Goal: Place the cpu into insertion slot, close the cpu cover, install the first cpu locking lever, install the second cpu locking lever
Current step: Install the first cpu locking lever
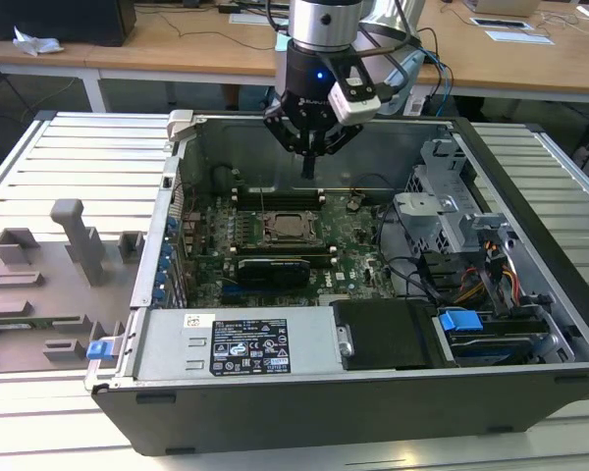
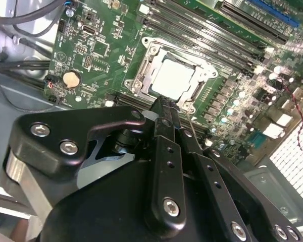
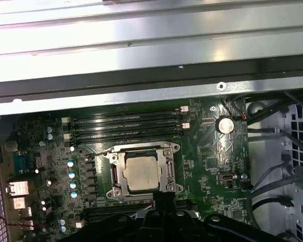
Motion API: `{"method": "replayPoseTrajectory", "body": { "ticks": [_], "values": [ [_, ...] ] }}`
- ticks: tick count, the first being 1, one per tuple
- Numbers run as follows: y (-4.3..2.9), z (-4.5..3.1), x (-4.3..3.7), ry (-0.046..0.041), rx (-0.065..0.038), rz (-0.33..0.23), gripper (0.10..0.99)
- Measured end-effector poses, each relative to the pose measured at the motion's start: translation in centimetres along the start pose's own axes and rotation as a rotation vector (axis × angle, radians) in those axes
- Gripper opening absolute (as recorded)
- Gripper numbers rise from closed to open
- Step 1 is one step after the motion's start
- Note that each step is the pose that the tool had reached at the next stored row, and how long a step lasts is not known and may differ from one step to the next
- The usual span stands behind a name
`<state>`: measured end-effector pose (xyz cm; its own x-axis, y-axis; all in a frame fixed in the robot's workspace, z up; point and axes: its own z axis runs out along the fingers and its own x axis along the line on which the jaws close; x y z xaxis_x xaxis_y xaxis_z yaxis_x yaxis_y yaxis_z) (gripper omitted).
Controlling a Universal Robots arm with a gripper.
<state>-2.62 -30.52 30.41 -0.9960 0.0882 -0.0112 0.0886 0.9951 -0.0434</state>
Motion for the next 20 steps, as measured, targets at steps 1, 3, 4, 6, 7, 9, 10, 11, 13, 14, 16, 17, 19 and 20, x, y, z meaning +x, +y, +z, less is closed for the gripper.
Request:
{"method": "replayPoseTrajectory", "body": {
  "ticks": [1, 3, 4, 6, 7, 9, 10, 11, 13, 14, 16, 17, 19, 20],
  "values": [
    [0.0, 0.0, 0.0, -0.0006, 0.0, -0.012, 0.106],
    [0.0, 0.0, 0.0, -0.0013, 0.0, -0.029, 0.106],
    [0.0, 0.0, 0.0, -0.0018, -0.001, -0.04, 0.106],
    [0.0, 0.0, 0.0, -0.0023, -0.001, -0.053, 0.106],
    [0.0, 0.0, 0.0, -0.0027, -0.001, -0.061, 0.106],
    [0.0, 0.0, 0.0, -0.0033, -0.001, -0.075, 0.106],
    [0.0, 0.0, 0.0, -0.0036, -0.001, -0.082, 0.106],
    [0.0, 0.0, 0.0, -0.004, -0.001, -0.092, 0.106],
    [0.0, 0.0, 0.0, -0.005, -0.001, -0.113, 0.106],
    [0.0, 0.0, 0.0, -0.0053, -0.001, -0.122, 0.106],
    [0.0, 0.0, 0.0, -0.006, -0.002, -0.137, 0.106],
    [0.0, 0.0, 0.0, -0.0065, -0.002, -0.149, 0.106],
    [0.0, 0.0, 0.0, -0.0072, -0.002, -0.164, 0.106],
    [0.0, 0.0, 0.0, -0.0075, -0.002, -0.172, 0.106]
  ]
}}
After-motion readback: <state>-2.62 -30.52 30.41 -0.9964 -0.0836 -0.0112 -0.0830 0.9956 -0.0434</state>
